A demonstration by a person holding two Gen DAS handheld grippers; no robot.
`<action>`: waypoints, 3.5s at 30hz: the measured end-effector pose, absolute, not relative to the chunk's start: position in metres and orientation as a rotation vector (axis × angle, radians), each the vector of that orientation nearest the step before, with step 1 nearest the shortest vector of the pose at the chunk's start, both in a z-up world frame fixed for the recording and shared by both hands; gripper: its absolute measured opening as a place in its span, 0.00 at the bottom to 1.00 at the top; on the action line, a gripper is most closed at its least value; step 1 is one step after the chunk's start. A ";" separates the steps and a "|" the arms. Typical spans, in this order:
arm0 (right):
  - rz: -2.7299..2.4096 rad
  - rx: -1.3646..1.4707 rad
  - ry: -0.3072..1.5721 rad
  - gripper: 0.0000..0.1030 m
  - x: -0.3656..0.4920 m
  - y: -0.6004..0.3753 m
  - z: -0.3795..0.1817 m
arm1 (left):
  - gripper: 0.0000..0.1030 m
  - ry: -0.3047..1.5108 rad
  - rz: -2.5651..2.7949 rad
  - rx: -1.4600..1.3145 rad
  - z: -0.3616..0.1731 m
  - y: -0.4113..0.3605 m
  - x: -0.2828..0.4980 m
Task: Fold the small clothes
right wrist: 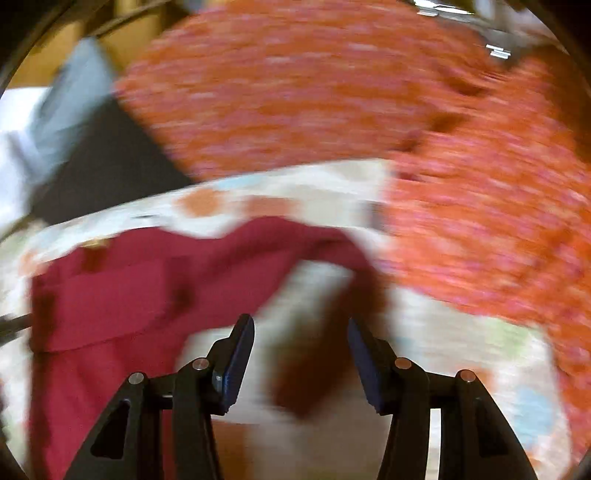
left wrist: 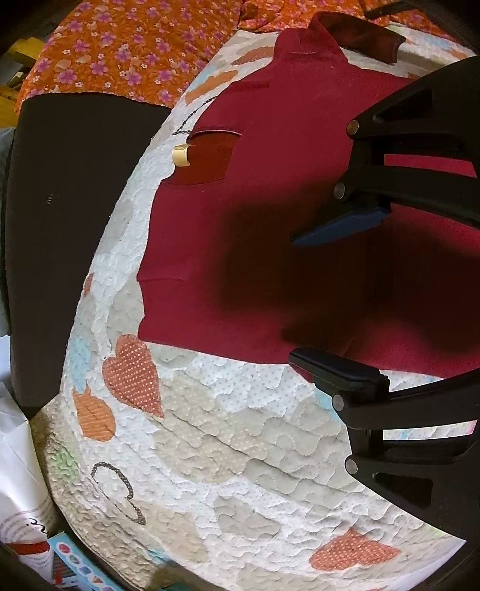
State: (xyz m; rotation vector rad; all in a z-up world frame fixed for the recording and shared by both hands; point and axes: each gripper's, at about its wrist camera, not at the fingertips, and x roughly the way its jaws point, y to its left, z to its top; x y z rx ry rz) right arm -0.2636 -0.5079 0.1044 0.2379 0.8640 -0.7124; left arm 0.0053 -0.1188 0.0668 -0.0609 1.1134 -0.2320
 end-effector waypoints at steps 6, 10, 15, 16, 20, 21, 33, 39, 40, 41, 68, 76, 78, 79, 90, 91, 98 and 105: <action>-0.524 0.451 1.018 0.07 -0.247 -0.557 0.051 | 0.55 1.116 -0.237 -0.041 0.065 -0.125 0.003; -0.629 0.198 0.956 0.05 -0.258 -0.563 0.086 | 0.55 1.130 -0.242 -0.036 0.061 -0.127 0.004; -0.844 -0.293 0.823 0.08 -0.290 -0.563 0.122 | 0.55 1.152 -0.240 -0.047 0.056 -0.128 0.006; -0.825 -0.330 0.853 0.10 -0.297 -0.566 0.117 | 0.55 1.155 -0.241 -0.047 0.056 -0.128 0.005; -0.632 -0.125 1.014 0.10 -0.339 -0.585 0.088 | 0.55 1.153 -0.234 -0.052 0.057 -0.127 0.005; -0.616 -0.050 1.014 0.10 -0.349 -0.591 0.085 | 0.55 1.152 -0.231 -0.054 0.057 -0.126 0.005; -0.758 0.590 0.755 0.45 -0.421 -0.656 0.092 | 0.55 1.167 -0.242 -0.035 0.054 -0.132 0.005; -0.794 0.574 0.720 0.49 -0.430 -0.657 0.102 | 0.55 1.164 -0.253 -0.027 0.053 -0.137 0.002; -0.772 0.593 0.740 0.49 -0.427 -0.659 0.095 | 0.55 1.159 -0.253 -0.024 0.053 -0.138 0.001; -0.756 0.605 0.757 0.49 -0.424 -0.661 0.089 | 0.55 1.157 -0.252 -0.021 0.053 -0.138 0.000; -0.153 0.597 0.611 0.05 -0.262 -0.564 0.232 | 0.55 1.129 -0.291 -0.176 0.085 -0.113 0.004; 0.289 0.575 0.677 0.05 -0.093 -0.385 0.217 | 0.58 1.109 -0.441 -0.367 0.096 -0.092 0.013; 0.382 0.594 0.743 0.06 -0.054 -0.349 0.186 | 0.66 1.101 -0.467 -0.410 0.095 -0.088 0.016; 0.410 0.588 0.800 0.07 -0.040 -0.333 0.167 | 0.66 1.100 -0.466 -0.416 0.094 -0.087 0.018; 0.186 0.495 0.847 0.41 -0.109 -0.396 0.111 | 0.66 1.153 -0.439 -0.437 0.070 -0.101 0.028; 0.162 0.509 0.846 0.41 -0.118 -0.409 0.107 | 0.66 1.143 -0.436 -0.411 0.070 -0.106 0.027; 0.090 0.640 0.869 0.41 -0.153 -0.455 0.080 | 0.39 1.208 -0.506 -0.294 0.049 -0.149 0.023; 0.034 0.636 0.829 0.41 -0.167 -0.465 0.091 | 0.13 1.168 -0.524 -0.305 0.076 -0.143 0.023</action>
